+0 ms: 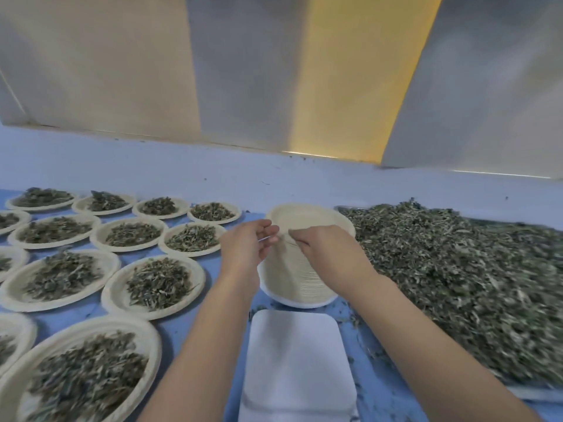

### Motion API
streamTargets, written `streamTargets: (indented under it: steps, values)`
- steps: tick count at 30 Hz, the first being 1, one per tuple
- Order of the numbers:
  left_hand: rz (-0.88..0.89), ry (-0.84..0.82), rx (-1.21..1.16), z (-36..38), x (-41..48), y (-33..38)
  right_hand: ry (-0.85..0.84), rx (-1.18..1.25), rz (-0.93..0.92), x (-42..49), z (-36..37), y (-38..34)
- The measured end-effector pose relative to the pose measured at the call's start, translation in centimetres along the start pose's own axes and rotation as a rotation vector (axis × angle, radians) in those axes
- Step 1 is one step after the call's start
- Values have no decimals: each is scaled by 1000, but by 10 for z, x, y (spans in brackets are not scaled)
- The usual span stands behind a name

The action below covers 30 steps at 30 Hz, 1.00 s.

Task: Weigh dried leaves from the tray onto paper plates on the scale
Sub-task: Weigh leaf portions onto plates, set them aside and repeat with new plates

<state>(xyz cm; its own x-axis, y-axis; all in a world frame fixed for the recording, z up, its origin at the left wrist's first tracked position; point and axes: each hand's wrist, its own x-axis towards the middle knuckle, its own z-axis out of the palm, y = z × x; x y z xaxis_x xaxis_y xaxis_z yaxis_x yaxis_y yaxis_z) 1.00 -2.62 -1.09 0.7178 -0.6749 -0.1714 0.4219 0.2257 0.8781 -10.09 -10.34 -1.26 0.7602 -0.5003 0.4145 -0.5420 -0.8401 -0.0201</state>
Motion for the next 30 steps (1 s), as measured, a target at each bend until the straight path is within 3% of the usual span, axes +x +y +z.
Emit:
streamTargets:
  steps: [9,21,26,30]
  values:
    - [21,113,-34,-9,-3,-6,1,-23,-23,2,5,4]
    - [6,85,-19,-6,-2,-14,11,-38,-52,1,6,-1]
    - [39,89,-13,-6,-3,-11,78,-37,-76,3,12,-1]
    - [97,60,22,-5,-4,-3,247,53,-161,-3,6,-4]
